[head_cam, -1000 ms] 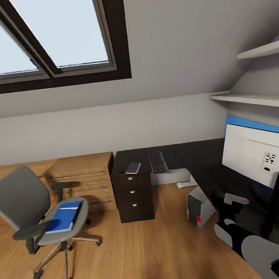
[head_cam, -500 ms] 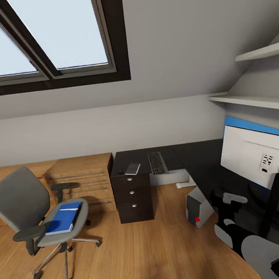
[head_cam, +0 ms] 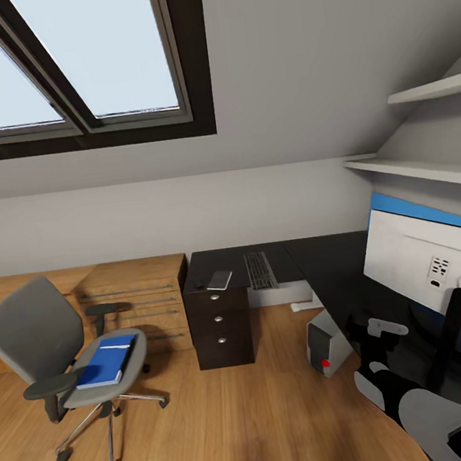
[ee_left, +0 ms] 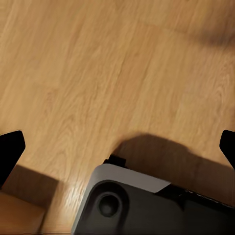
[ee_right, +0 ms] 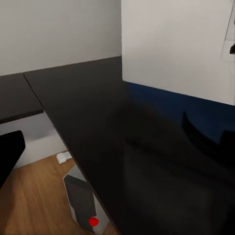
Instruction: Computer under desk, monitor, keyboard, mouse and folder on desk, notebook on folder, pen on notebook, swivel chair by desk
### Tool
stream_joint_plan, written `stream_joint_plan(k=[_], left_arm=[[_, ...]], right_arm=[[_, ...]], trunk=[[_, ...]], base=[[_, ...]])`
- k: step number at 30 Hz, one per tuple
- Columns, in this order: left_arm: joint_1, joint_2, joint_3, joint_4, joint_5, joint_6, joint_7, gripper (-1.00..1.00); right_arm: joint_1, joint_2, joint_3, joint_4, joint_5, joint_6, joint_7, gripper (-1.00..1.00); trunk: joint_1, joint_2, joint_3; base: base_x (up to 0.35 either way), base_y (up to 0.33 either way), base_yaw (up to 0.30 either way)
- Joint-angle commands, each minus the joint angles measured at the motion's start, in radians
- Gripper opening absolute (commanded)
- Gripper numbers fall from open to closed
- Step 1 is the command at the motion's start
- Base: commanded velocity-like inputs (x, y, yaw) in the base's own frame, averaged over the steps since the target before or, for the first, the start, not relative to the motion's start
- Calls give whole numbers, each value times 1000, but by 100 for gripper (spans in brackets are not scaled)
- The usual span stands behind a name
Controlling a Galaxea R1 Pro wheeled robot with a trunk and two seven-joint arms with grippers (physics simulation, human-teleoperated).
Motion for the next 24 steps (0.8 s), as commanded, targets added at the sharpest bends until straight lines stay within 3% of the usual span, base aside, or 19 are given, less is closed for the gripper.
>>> stream_joint_plan(k=[1,3,8,24], left_arm=[[-2,3,-9,-2,20,0,7,100],[-8,5,-9,-2,49,5,5,100],[-12,14,-9,-2,79,7,1,100],[-13,14,-9,-2,84,-19,2,100]], right_arm=[[-1,0,8,0,-5,-1,-6,100],[-1,0,8,0,-5,-1,-6,100],[-1,0,8,0,-5,-1,-6,100],[-1,0,8,0,-5,-1,-3,100]], trunk=[[-3,6,1],[-11,20,8],[-30,55,23],[-92,167,74]], base=[[0,0,0],[0,0,0],[28,0,0],[300,0,0]])
